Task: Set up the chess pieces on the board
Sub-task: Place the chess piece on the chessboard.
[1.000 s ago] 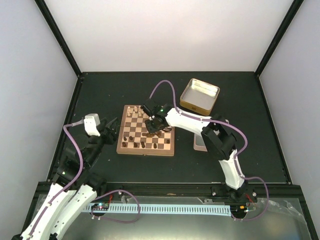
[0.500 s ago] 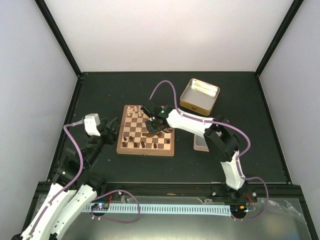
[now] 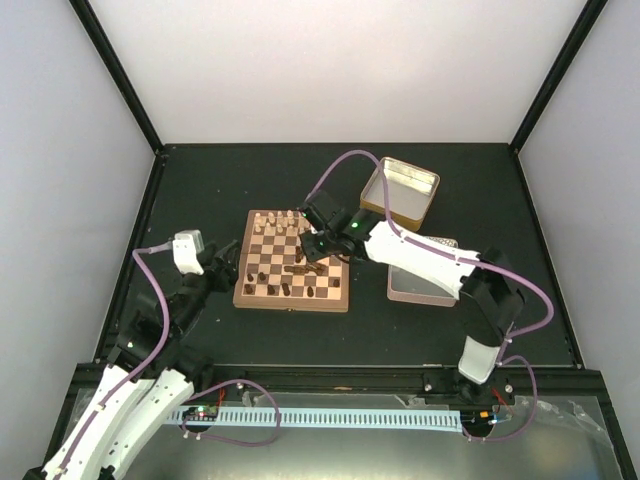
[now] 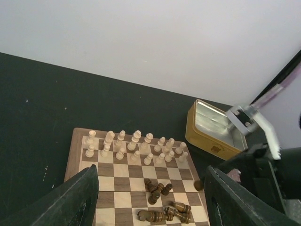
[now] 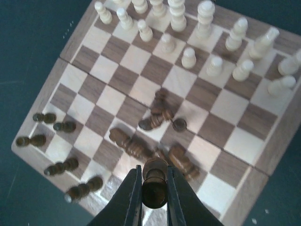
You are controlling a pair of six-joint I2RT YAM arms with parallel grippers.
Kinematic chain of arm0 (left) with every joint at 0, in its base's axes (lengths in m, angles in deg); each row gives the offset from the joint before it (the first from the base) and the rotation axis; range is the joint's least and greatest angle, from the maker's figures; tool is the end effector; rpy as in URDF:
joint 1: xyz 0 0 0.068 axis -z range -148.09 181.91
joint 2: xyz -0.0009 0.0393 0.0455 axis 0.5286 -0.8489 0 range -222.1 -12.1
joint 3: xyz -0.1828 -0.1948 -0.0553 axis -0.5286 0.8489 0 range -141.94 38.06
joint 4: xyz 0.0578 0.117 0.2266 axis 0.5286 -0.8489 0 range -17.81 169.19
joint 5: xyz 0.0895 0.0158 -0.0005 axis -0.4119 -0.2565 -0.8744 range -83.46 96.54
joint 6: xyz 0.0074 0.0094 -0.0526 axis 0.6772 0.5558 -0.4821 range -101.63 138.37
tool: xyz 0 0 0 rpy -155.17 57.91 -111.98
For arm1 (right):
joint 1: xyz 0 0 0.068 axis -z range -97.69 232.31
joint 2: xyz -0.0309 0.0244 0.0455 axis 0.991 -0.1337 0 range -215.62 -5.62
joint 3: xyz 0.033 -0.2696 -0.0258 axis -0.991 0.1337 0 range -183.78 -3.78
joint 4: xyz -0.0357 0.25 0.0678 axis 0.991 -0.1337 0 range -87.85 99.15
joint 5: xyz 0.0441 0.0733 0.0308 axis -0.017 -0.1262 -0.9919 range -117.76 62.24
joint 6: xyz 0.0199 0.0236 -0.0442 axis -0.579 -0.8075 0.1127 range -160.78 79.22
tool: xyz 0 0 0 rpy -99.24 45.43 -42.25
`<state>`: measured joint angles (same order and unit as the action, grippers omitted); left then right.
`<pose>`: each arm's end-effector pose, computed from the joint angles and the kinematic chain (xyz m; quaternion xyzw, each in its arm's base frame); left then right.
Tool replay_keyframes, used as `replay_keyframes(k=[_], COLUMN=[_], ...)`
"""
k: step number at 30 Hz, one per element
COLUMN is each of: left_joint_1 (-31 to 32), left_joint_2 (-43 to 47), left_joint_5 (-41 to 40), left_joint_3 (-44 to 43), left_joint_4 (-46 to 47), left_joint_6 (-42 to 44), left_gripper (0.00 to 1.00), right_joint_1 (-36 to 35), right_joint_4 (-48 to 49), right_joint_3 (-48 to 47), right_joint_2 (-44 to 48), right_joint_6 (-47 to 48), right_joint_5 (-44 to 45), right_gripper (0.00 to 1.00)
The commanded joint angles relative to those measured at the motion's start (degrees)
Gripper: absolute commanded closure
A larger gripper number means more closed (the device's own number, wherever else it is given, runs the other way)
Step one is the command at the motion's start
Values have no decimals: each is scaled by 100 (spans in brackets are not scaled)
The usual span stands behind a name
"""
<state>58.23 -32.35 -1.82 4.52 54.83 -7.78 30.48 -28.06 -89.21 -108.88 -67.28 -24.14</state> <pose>0.0957 -0.0416 0.2986 -0.0452 0.7700 -0.2297 0.5935 0.2458 0.3092 0.2628 -0.1998 0.9322 0.1662 0.2518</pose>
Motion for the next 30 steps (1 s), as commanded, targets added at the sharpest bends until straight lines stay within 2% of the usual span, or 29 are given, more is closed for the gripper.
replay_keyframes(k=[1, 11, 30], left_joint_1=[-18, -14, -22], left_joint_2=[-25, -181, -478], left_joint_5=[83, -1, -176], left_joint_3=[-3, -21, -56], left_joint_4=[-117, -133, 78], left_joint_6=[-51, -58, -53], left_gripper=[37, 36, 36], right_joint_1=[-124, -624, -635], right_joint_4=[-62, -23, 118], right_joint_3=[531, 1226, 1117], right_joint_2=[503, 349, -379], right_joint_6=[-236, -404, -289], right_joint_5=[76, 329, 945], right_gripper=[92, 90, 88])
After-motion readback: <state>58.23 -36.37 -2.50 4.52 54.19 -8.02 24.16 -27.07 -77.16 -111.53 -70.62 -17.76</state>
